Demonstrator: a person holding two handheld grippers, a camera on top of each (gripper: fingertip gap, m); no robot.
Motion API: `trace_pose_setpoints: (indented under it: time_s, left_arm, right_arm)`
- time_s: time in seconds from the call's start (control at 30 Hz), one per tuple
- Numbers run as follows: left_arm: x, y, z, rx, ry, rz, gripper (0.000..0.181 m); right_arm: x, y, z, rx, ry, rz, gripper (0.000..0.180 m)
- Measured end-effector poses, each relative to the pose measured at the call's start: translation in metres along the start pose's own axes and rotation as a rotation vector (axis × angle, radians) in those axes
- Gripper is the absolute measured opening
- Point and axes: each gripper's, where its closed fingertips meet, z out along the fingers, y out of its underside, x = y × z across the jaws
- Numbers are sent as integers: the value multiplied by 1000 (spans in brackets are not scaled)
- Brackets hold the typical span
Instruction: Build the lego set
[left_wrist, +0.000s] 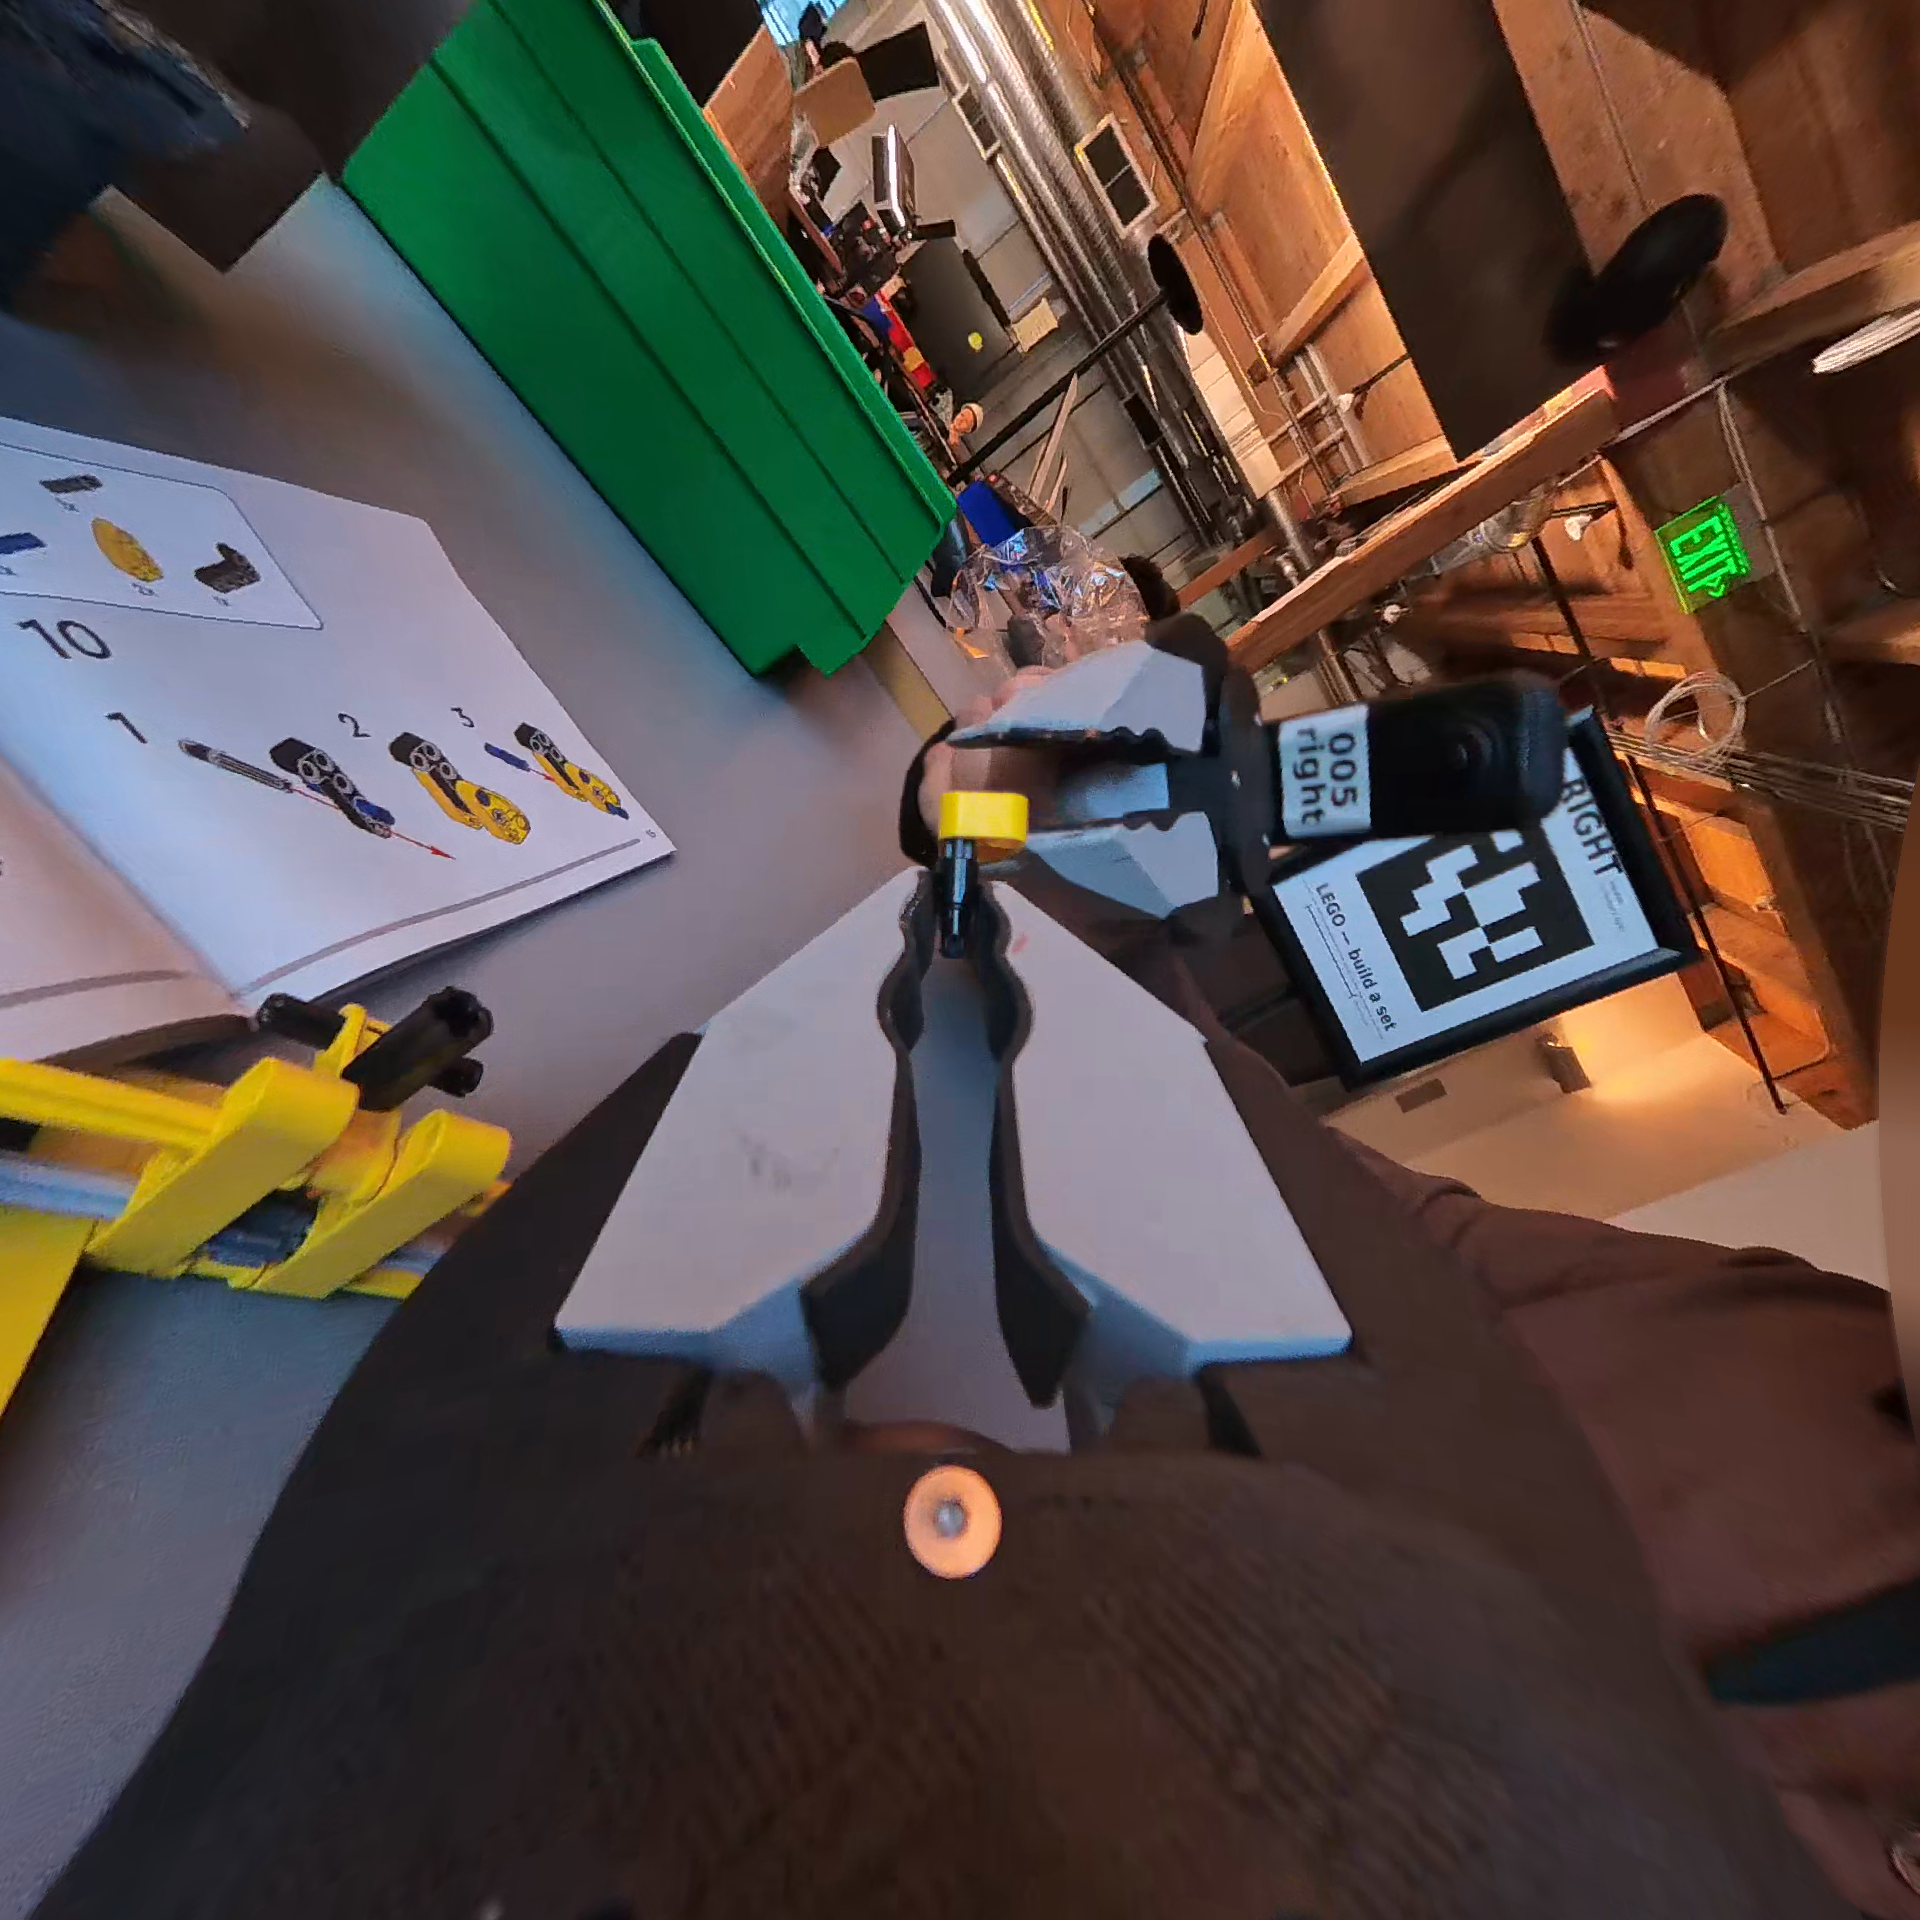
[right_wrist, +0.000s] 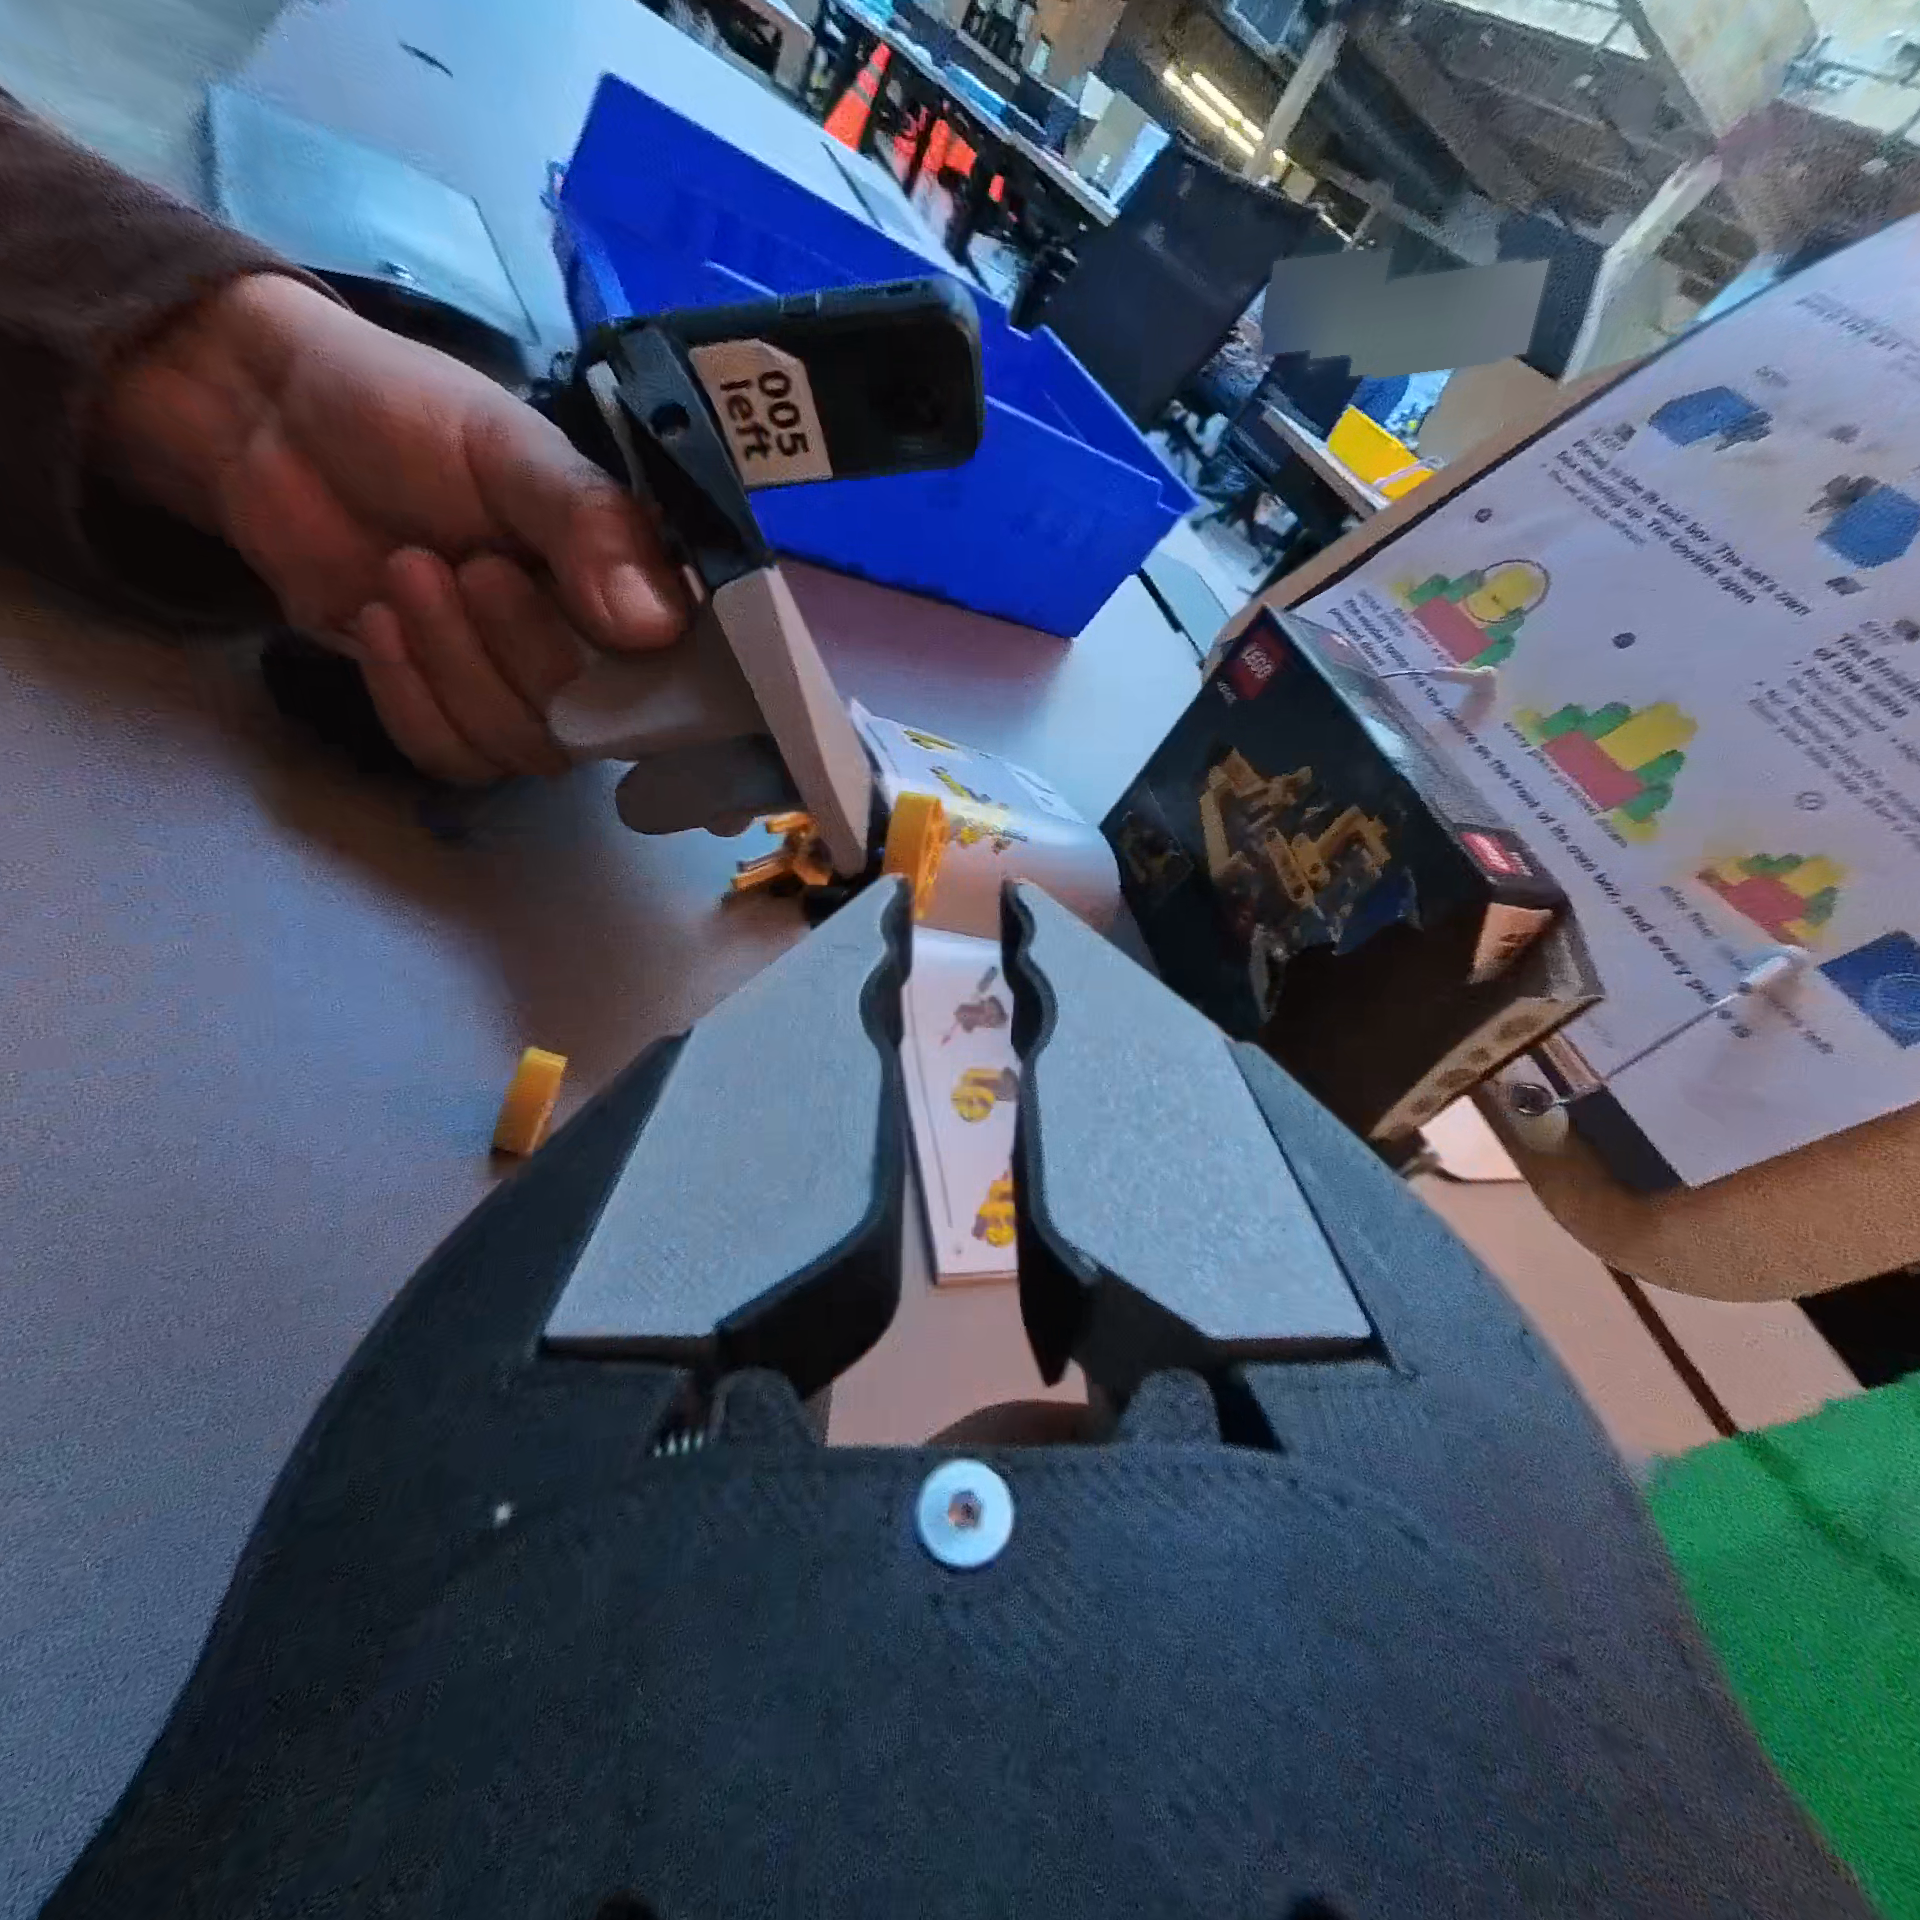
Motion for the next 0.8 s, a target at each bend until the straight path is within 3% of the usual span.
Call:
trace_pose_setpoints:
  time_s: [0.03, 0.2, 0.37, 0.63, 0.77, 0.8]
  left_arm:
    - [1, 2, 1, -9, 5, -1, 5]
    - [2, 4, 2, -15, 8, -2, 4]
    - [-1, 4, 2, -13, -29, 31, 4]
    - [-10, -9, -8, 62, -104, 68, 5]
    - [-15, -21, -16, 136, -136, 77, 5]
    - [-16, -25, -17, 154, -151, 91, 5]
  right_arm:
    - [-1, 1, 1, 4, -28, 30, 14]
    - [-6, 8, 6, 0, -140, 138, 20]
    - [-14, 8, 8, -12, -201, 94, 6]
    - [-5, 5, 23, -45, 101, -158, 4]
    - [5, 4, 34, -18, 152, 20, 3]
    - [7, 4, 37, -42, 209, -19, 3]
